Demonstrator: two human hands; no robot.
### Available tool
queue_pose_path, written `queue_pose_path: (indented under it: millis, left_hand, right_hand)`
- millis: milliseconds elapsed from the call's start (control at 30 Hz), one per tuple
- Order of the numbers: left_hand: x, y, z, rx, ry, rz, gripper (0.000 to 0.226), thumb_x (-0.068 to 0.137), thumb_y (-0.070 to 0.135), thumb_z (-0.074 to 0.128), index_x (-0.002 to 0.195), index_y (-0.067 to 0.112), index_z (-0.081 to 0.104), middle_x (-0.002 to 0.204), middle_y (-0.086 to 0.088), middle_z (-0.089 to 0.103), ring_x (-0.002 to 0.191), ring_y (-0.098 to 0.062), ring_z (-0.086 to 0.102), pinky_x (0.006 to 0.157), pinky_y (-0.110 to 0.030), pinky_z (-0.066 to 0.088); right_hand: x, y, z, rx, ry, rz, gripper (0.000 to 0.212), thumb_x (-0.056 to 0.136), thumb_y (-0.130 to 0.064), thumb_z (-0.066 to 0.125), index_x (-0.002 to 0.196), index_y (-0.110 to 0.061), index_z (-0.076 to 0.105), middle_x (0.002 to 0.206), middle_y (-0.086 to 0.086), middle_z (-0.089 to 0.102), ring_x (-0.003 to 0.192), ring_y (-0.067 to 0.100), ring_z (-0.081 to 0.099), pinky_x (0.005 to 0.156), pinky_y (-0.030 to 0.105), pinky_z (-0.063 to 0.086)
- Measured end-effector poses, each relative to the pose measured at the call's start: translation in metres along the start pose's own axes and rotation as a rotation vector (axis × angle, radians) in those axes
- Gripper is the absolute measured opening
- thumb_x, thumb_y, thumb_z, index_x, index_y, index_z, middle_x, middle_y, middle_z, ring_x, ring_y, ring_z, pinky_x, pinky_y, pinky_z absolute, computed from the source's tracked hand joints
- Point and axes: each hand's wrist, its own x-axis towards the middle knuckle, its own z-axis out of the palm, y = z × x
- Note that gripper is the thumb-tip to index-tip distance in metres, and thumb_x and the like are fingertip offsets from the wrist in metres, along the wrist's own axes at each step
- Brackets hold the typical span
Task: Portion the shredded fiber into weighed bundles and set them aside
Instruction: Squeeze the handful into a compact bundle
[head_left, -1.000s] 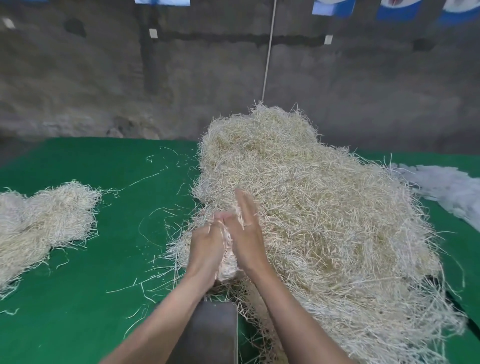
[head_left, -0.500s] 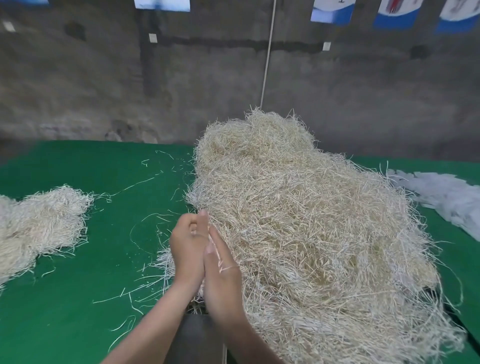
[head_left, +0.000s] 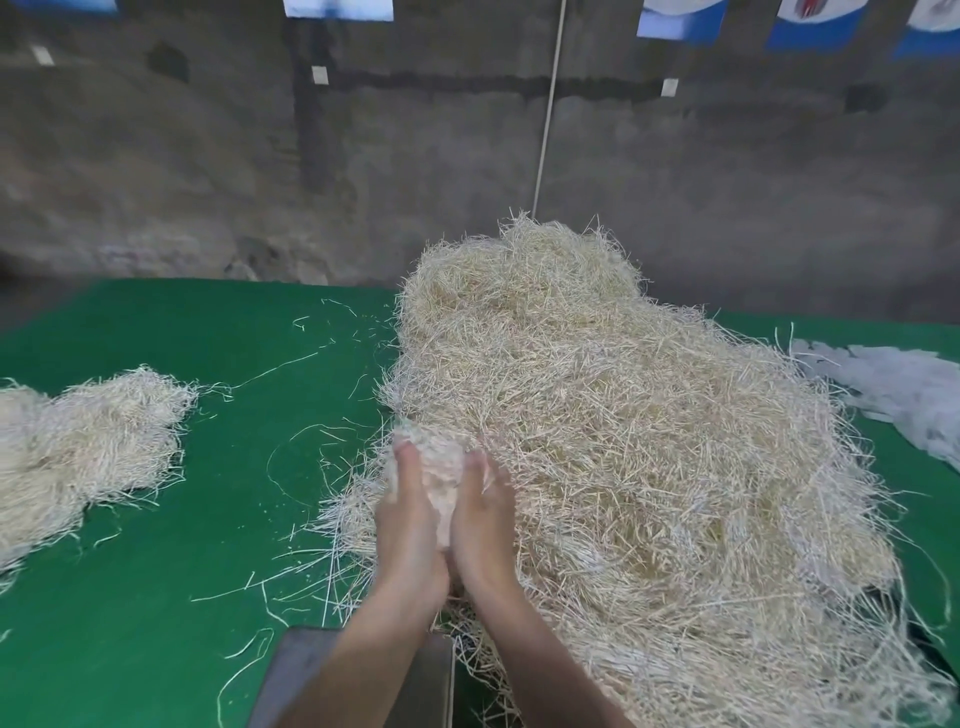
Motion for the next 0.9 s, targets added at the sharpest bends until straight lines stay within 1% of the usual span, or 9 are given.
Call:
queue_pose_path:
  millis: [67, 167, 233, 333, 500, 600, 667, 767, 900]
  left_hand:
    - [0.017, 0.016, -0.004, 0.104, 0.182, 0.063, 0.063, 0.088, 0.061, 0.043, 0.090, 0.000, 0.056, 0.060, -0.005, 0.053, 0.055, -0.020, 0.053, 0.055, -0.026, 0.042]
    - [0.031, 0.020, -0.015, 0.174, 0.187, 0.207, 0.052, 0.093, 0.051, 0.045, 0.113, 0.004, 0.053, 0.091, -0.006, 0.058, 0.085, -0.017, 0.055, 0.083, -0.033, 0.042]
    - [0.028, 0.015, -0.014, 0.272, 0.209, 0.293, 0.033, 0.096, 0.040, 0.046, 0.117, 0.016, 0.054, 0.117, 0.005, 0.051, 0.108, -0.011, 0.049, 0.091, -0.028, 0.035]
    - [0.011, 0.002, -0.003, 0.283, 0.093, 0.263, 0.015, 0.099, 0.031, 0.044, 0.093, 0.028, 0.058, 0.109, 0.007, 0.059, 0.096, -0.006, 0.057, 0.075, -0.016, 0.043]
    - [0.004, 0.000, 0.008, 0.354, 0.070, 0.307, 0.046, 0.100, 0.043, 0.033, 0.128, 0.013, 0.054, 0.122, 0.012, 0.046, 0.110, 0.003, 0.043, 0.088, -0.011, 0.031]
    - [0.015, 0.015, 0.007, 0.237, 0.251, 0.381, 0.038, 0.099, 0.030, 0.044, 0.070, 0.013, 0.060, 0.066, 0.005, 0.056, 0.057, -0.001, 0.049, 0.052, -0.009, 0.036]
    - [0.019, 0.011, 0.002, 0.242, 0.293, 0.386, 0.041, 0.097, 0.030, 0.049, 0.061, 0.009, 0.049, 0.059, -0.003, 0.044, 0.056, -0.017, 0.040, 0.055, -0.024, 0.034]
    - [0.011, 0.003, 0.000, 0.388, 0.149, 0.252, 0.046, 0.089, 0.058, 0.043, 0.076, 0.015, 0.052, 0.076, 0.003, 0.051, 0.071, -0.013, 0.050, 0.065, -0.024, 0.039]
    - [-0.003, 0.000, -0.023, -0.115, 0.012, -0.034, 0.082, 0.073, 0.073, 0.044, 0.133, 0.018, 0.047, 0.130, -0.001, 0.055, 0.131, -0.021, 0.043, 0.111, -0.047, 0.029]
  right_hand:
    - [-0.017, 0.014, -0.003, -0.112, -0.190, -0.102, 0.044, 0.097, -0.048, 0.030, 0.134, -0.029, 0.044, 0.114, -0.004, 0.053, 0.100, 0.007, 0.055, 0.092, 0.033, 0.046]
    - [-0.024, 0.018, -0.023, 0.029, -0.217, -0.105, 0.040, 0.093, -0.051, 0.040, 0.132, -0.046, 0.045, 0.081, -0.013, 0.059, 0.068, -0.004, 0.055, 0.070, 0.020, 0.050]
    - [-0.024, 0.015, -0.030, -0.017, -0.042, -0.249, 0.044, 0.087, -0.064, 0.037, 0.131, -0.063, 0.031, 0.120, -0.031, 0.054, 0.099, -0.012, 0.054, 0.084, 0.019, 0.048]
    - [-0.013, -0.002, -0.022, -0.284, -0.136, -0.454, 0.057, 0.087, -0.070, 0.030, 0.137, -0.064, 0.005, 0.153, -0.031, -0.008, 0.143, -0.001, 0.003, 0.112, 0.040, 0.007]
    - [0.012, -0.014, -0.031, 0.041, -0.247, -0.143, 0.021, 0.097, -0.046, 0.039, 0.106, -0.057, 0.054, 0.137, -0.023, 0.044, 0.122, -0.011, 0.042, 0.094, 0.007, 0.034]
    - [-0.025, 0.002, -0.010, -0.027, -0.162, -0.290, 0.033, 0.099, -0.034, 0.037, 0.114, -0.062, 0.045, 0.130, -0.042, 0.037, 0.118, -0.025, 0.035, 0.091, -0.003, 0.029]
    - [-0.034, 0.012, 0.001, -0.050, -0.167, -0.359, 0.038, 0.098, -0.024, 0.035, 0.125, -0.049, 0.042, 0.139, -0.029, 0.039, 0.126, -0.015, 0.034, 0.103, 0.006, 0.027]
    - [0.001, 0.006, -0.013, 0.053, -0.157, -0.056, 0.028, 0.101, -0.041, 0.031, 0.123, -0.033, 0.046, 0.134, -0.003, 0.048, 0.110, 0.003, 0.050, 0.091, 0.020, 0.041]
    - [0.017, 0.002, -0.013, 0.223, -0.038, 0.031, 0.057, 0.095, -0.051, 0.032, 0.141, -0.017, 0.034, 0.134, 0.002, 0.042, 0.117, 0.014, 0.042, 0.084, 0.020, 0.034]
